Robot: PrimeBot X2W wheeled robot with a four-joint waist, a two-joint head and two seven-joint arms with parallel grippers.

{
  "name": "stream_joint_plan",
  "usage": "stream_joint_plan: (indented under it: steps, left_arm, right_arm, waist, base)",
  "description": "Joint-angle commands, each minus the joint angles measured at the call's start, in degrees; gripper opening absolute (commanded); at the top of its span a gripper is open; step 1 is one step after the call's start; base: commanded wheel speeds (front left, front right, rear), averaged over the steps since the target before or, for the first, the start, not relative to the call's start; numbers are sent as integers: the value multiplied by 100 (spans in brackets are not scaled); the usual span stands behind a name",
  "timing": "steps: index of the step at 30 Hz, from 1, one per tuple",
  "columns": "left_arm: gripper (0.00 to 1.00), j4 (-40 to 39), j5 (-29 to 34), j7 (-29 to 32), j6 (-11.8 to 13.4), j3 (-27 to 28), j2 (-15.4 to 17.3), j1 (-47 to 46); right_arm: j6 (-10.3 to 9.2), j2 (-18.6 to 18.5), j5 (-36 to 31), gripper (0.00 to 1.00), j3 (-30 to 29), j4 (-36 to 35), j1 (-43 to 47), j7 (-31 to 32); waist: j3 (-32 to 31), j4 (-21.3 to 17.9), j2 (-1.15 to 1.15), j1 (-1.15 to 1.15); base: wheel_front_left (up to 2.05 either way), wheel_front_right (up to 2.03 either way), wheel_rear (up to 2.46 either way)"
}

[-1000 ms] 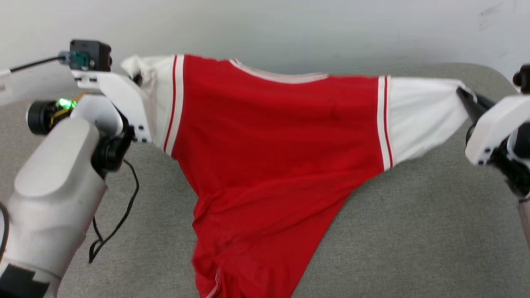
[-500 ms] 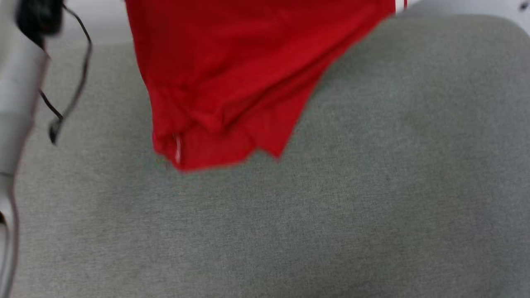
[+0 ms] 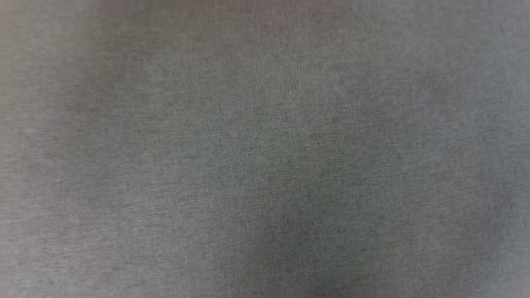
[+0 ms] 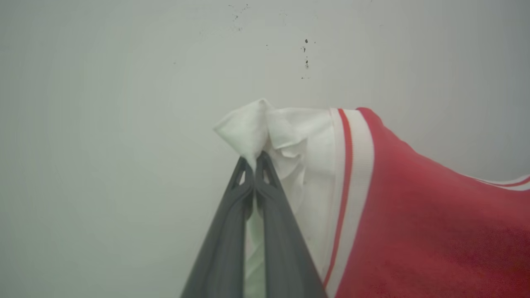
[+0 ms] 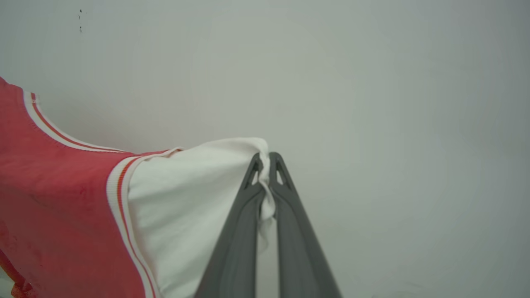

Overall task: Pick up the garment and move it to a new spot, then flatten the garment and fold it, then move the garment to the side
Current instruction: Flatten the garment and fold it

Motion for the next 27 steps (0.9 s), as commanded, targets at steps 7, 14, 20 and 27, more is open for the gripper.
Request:
stream_joint_plan:
  steps: [7,14,20,27]
  left_arm:
    - [0,139,-42,-180,-61,-9,-71,-47]
    - [0,363,-201,-359,-158,-16,-238,234]
    - [0,507,-409,-602,-367,12,-390,904]
    - [0,183,-709,-845,-438,155,-439,2379]
  right_arm:
    - [-6,28,301,0,521,198,-379,-192]
    - [-6,69,711,0,1010,414,-270,-412]
    - [-6,-16,1070,0,1485,400,226,-634]
    - [-6,-363,1543,0,2009,31,1464,-764]
  waist:
    - [622,-92,0,-1]
    - [835,-44,0,-1]
    - [533,62,0,-1]
    - [-309,241,0,-1]
  base:
    - [0,0,0]
    - [0,0,0]
    - [0,0,0]
    - [0,0,0]
